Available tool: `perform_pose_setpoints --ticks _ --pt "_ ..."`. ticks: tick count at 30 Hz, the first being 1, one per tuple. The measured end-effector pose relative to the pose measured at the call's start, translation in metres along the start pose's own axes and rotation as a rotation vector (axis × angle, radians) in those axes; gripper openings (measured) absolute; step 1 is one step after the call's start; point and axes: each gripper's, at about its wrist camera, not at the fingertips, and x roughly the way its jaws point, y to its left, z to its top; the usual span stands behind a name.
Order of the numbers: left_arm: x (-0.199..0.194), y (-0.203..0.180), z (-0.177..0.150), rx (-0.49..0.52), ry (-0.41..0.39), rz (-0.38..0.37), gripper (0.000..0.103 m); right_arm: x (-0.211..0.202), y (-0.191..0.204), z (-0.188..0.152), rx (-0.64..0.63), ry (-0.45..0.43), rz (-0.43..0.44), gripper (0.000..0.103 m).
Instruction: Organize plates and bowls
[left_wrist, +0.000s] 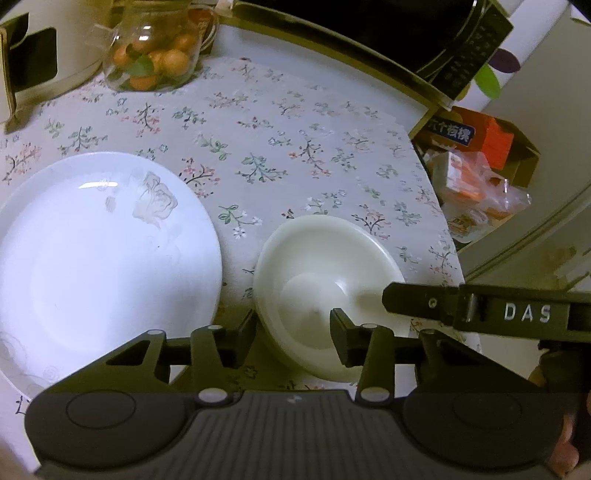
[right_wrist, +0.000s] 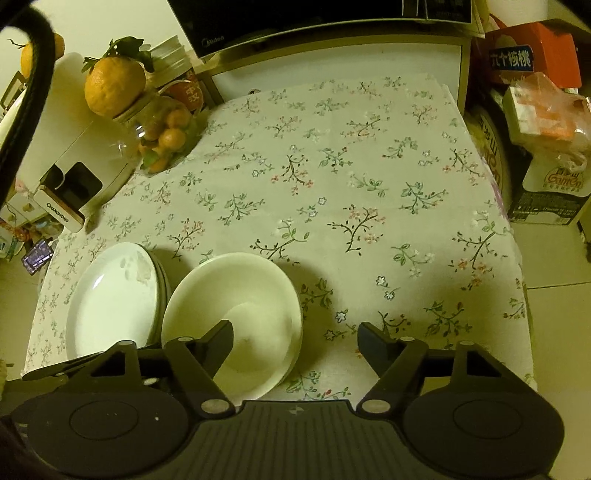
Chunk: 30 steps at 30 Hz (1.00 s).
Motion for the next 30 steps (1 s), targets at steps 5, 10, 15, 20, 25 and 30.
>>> perform_pose_setpoints --ticks 5,10,15,20,25,30 --pt "0.001 0.004 0.002 -0.021 0.0 0.002 0.033 0.008 -0.002 0.0 0.019 0.02 0.005 0.056" --pt "0.003 0.004 0.002 -0.016 -0.004 0.03 0.023 0.014 -0.003 -0.001 0.033 0.04 0.02 0.036" --pt "0.007 0.007 0.002 -0.012 -0.007 0.055 0.014 0.023 -0.001 -0.004 0.029 0.061 0.009 0.012" --pt "-0.002 0.002 0.002 0.005 -0.016 0.057 0.013 0.016 0.002 -0.003 0.013 0.029 0.003 0.01" --pt "-0.018 -0.003 0.008 0.006 -0.059 0.034 0.013 0.001 0.0 0.004 0.025 -0.014 0.021 0.009" --pt "-0.026 -0.003 0.012 0.001 -0.09 0.04 0.013 -0.006 0.007 0.008 0.008 -0.046 0.03 0.009"
